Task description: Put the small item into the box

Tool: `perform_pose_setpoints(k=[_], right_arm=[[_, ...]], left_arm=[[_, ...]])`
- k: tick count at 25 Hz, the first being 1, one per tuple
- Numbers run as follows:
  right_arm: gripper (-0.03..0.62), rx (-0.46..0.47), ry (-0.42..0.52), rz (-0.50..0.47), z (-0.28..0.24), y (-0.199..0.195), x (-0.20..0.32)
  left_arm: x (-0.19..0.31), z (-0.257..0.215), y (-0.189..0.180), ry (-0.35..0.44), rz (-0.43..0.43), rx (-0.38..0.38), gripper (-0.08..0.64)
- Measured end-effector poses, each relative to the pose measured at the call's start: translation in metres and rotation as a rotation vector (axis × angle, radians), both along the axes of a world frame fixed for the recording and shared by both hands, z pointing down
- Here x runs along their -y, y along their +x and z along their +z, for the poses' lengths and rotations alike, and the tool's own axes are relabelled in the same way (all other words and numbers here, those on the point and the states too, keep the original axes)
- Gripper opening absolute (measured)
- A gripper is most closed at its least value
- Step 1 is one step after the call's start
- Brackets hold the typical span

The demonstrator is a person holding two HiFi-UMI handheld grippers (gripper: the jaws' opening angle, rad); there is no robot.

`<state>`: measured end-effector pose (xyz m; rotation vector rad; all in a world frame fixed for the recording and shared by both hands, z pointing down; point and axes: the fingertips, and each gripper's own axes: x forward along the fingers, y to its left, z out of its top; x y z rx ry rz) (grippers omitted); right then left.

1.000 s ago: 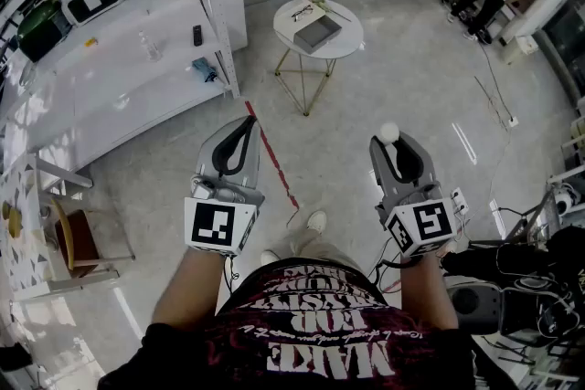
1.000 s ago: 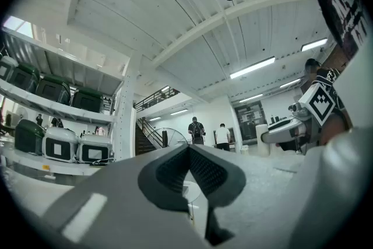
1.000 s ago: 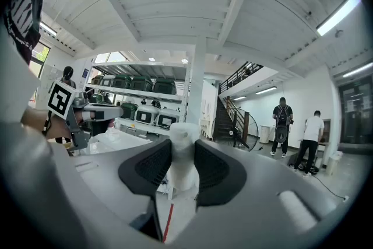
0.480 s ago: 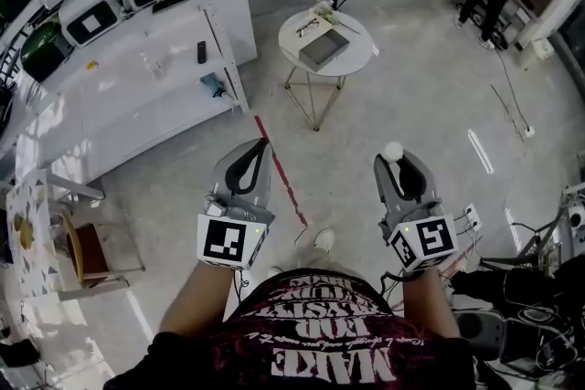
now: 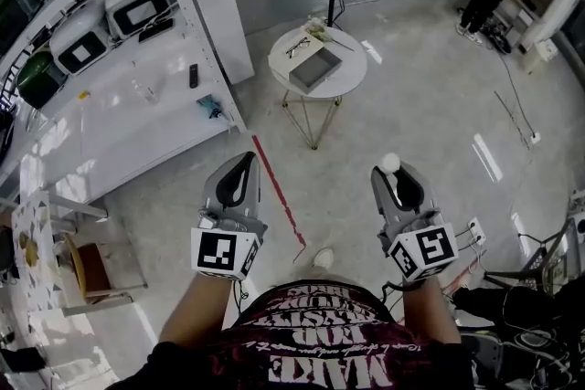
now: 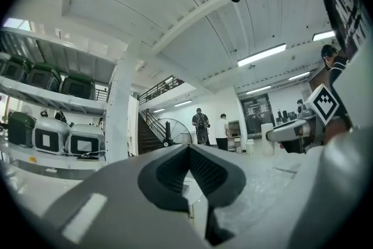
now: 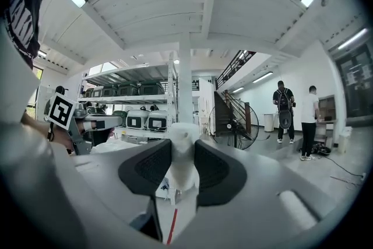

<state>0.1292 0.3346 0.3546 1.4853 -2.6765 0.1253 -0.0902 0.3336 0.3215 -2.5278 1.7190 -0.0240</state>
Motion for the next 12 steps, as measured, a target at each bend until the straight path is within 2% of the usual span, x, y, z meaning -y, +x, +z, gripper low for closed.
perform_pose_setpoints(k=[5,12], right_arm=[[0.153,-0.008,0.010,-0.053,-0.001,0.013,0.022],[0.153,0.000,0.000,-0.087,0.000,0.042,0.050]], left_arm=[[0.023,-0.005,0.021,-0.005,-0.016,0.001,0.000],[0.036,0.000,0.032,-0.005,-0.083,0.008,0.000]])
